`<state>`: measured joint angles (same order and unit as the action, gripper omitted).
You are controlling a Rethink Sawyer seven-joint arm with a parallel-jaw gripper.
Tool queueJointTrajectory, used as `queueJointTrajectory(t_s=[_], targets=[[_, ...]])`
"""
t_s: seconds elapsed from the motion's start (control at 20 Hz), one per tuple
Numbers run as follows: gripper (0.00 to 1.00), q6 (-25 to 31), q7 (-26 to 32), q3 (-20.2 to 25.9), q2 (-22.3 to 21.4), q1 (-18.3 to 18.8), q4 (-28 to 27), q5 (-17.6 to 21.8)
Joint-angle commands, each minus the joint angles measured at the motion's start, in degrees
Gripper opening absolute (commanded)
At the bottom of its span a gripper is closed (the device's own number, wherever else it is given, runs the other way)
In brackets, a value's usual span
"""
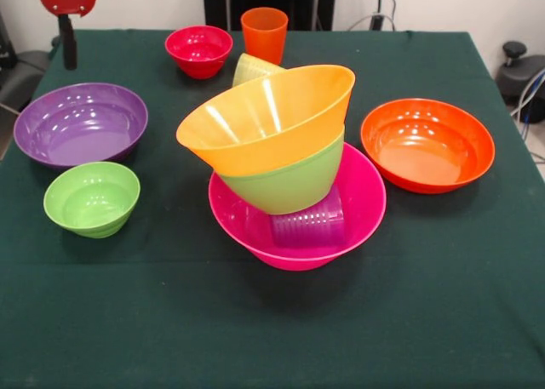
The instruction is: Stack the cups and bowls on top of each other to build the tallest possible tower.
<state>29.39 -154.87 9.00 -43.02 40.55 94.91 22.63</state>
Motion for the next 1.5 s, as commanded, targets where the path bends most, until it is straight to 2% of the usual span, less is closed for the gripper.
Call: queueJointTrajectory(t_s=[0.05,0.3,0.4,0.45,0.5,0.6,0.65,0.8,1.05,1.25,1.5], targets=[[1.00,4.3,22.2,8.9,2.2,2.9,4.1,6.2],[1.00,0.7,3.9,0.9,2.3,-4.2,4.2,4.2],[1.00,-0.3,0.3,-0.3,3.4,-5.4,4.2,2.9],[1.00,-0.5,3.1,0.7,3.8,-5.0,3.7,4.1],[1.00,0.7,8.6,3.1,4.0,-3.6,3.2,5.0],[1.00,3.6,24.2,12.5,6.0,3.0,2.7,5.6],[1.00,5.7,30.4,15.7,7.0,5.0,1.9,6.3],[1.00,8.7,38.7,19.0,7.8,6.5,0.1,10.1],[1.00,12.3,47.6,23.7,8.1,8.9,0.1,12.5],[1.00,12.2,47.5,23.7,6.2,8.7,2.3,11.9],[1.00,13.2,47.5,21.7,3.0,6.4,3.7,10.2]])
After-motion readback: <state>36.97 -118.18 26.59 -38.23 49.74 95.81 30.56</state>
